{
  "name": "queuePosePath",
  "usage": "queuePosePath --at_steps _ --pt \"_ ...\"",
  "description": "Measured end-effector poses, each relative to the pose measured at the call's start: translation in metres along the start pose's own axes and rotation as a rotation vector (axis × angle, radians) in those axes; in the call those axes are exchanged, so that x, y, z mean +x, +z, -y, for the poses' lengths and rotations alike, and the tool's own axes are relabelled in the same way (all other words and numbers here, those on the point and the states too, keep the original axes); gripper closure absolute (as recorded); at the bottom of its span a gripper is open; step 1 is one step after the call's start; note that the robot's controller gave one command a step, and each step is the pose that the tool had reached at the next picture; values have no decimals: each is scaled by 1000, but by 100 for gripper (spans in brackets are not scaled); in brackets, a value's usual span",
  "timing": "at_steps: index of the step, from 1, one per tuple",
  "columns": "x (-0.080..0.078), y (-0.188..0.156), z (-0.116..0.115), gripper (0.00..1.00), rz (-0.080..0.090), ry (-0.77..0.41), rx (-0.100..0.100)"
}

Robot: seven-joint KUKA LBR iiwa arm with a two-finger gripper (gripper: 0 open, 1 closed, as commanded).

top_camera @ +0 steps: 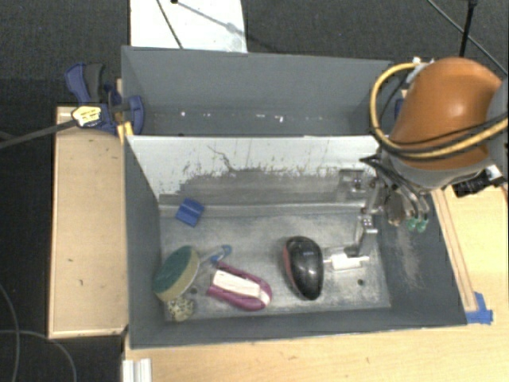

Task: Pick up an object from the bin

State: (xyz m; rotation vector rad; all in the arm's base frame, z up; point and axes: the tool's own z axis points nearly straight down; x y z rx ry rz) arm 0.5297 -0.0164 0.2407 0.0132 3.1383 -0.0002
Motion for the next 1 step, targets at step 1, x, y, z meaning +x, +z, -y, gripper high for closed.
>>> queuePosePath --at_steps 1 --pt "2 76 -38 0 -7 -112 -2"
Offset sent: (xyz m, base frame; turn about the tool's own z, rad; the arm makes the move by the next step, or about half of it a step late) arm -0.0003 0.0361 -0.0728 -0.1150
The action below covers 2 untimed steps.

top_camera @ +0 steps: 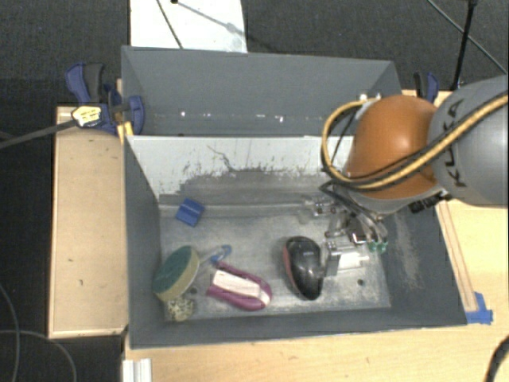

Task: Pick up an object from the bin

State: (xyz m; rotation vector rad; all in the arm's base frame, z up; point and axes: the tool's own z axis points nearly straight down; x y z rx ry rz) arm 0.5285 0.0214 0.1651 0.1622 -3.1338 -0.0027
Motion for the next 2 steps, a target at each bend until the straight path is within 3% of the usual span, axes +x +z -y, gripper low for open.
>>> queuePosePath --at_steps 1,2 --pt "-16 89 7 0 4 -102 1" --pt "-28 77 4 100 50 -103 0"
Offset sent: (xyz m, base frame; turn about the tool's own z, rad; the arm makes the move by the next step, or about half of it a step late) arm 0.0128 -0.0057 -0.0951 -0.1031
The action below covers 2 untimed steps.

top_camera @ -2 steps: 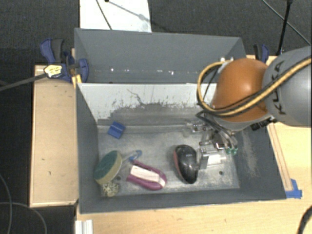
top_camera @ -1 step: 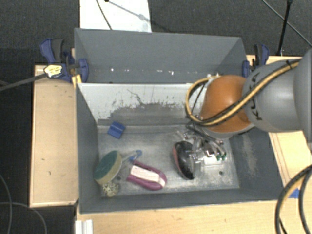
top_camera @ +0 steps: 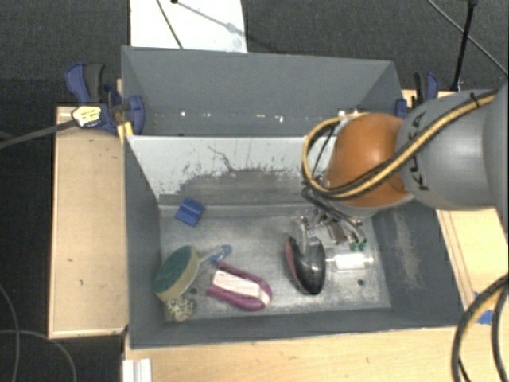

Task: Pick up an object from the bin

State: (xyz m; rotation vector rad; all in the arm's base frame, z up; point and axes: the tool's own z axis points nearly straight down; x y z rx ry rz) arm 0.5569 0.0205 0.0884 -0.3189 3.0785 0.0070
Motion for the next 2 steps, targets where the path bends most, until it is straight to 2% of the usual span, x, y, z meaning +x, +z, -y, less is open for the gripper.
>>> queuePosePath --at_steps 1,2 --pt "5 -5 -1 100 -7 -1 0" --pt "12 3 0 0 -27 0 0"
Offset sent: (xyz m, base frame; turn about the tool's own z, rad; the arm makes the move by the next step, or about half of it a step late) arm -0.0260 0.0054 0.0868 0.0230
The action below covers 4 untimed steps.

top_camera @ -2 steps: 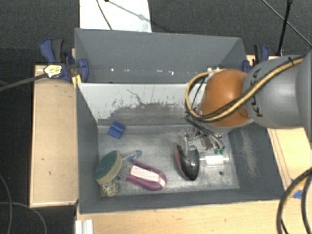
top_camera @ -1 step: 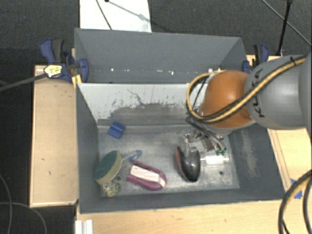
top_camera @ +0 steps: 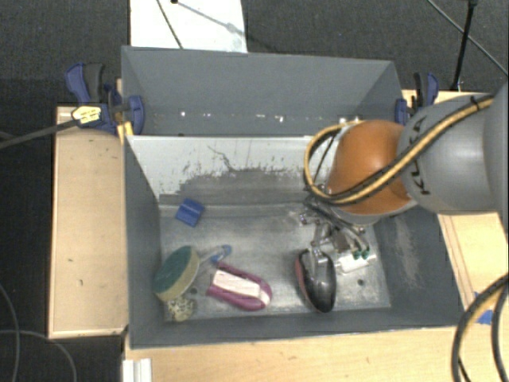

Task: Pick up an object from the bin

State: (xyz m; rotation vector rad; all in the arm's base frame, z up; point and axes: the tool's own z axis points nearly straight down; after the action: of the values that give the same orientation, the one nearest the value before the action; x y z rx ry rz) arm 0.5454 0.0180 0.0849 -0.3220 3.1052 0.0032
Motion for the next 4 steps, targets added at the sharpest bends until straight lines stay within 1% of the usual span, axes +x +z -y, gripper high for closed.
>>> queuePosePath --at_steps 1,2,3,4 --pt "36 11 55 0 -11 -382 1" --pt "53 14 17 0 -20 -669 -9" --pt "53 14 19 100 -20 -665 -8" --pt "38 -30 -17 100 -13 -543 -6"
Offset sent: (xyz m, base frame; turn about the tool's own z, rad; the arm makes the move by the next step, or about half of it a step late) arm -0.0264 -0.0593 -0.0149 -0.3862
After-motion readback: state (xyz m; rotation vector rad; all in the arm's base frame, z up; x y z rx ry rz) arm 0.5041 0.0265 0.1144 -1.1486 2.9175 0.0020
